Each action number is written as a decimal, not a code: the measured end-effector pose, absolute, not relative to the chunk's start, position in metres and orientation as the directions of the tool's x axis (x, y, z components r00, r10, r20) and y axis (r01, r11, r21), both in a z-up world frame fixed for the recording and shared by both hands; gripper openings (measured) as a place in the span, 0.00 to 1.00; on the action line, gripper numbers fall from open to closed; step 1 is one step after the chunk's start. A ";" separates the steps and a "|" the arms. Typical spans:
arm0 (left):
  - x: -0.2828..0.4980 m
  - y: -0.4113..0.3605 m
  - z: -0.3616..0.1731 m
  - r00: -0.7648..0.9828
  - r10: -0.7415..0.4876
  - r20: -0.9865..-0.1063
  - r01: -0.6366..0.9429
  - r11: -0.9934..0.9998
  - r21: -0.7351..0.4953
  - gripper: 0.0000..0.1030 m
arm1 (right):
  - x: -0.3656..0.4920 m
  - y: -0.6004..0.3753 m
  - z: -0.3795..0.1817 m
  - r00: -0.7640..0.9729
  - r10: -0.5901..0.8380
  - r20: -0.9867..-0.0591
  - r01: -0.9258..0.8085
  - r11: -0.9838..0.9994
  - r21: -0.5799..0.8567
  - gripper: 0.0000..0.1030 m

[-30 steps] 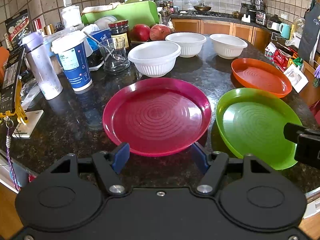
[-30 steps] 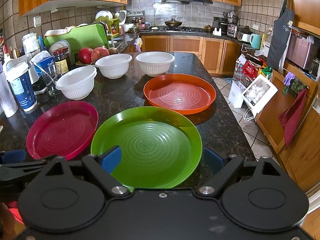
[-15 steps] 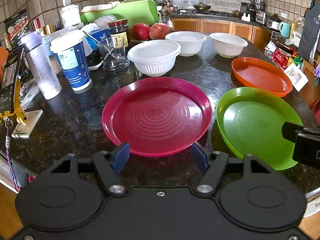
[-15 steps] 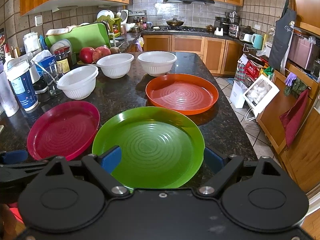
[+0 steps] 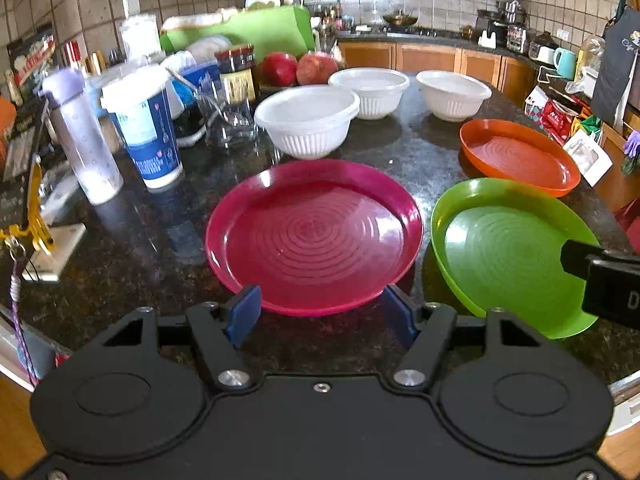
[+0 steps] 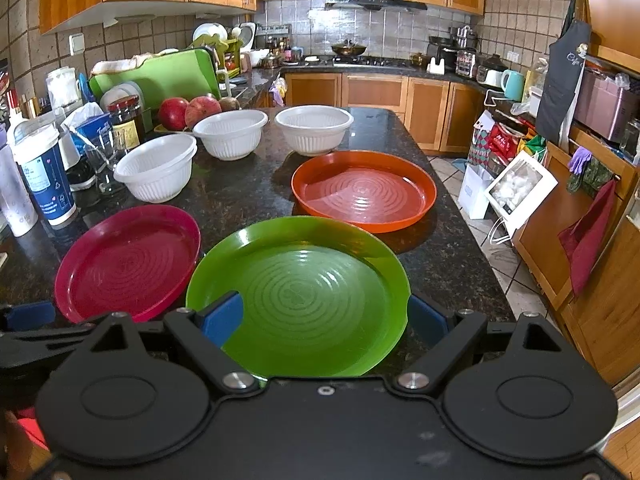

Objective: Organize plates and bowls

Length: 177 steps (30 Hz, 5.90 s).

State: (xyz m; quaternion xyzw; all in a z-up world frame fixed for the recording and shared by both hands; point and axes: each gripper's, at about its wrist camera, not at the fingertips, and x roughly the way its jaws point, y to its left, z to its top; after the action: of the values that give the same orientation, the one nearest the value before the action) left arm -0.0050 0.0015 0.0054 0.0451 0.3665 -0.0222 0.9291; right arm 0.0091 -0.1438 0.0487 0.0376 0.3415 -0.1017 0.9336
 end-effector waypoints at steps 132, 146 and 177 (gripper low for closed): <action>0.037 -0.035 0.018 0.631 -0.142 -0.763 0.076 0.990 -0.121 0.30 | 0.112 -0.233 0.040 0.649 0.261 -0.715 -0.222 0.963 0.150 0.19; 0.063 0.051 0.022 0.638 -0.111 -0.762 0.084 0.994 -0.074 0.30 | 0.145 -0.137 0.047 0.636 0.273 -0.722 -0.158 0.962 0.224 0.21; 0.104 0.121 0.001 0.569 -0.248 -0.784 0.173 0.968 -0.181 0.33 | 0.176 -0.093 0.020 0.616 0.142 -0.775 -0.010 0.985 0.172 0.33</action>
State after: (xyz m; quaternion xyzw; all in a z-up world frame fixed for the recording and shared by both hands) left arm 0.1039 0.1213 0.0011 -0.0418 0.4486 -0.1190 0.8848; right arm 0.1760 -0.0931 0.0203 0.0757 0.4364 0.0424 0.8956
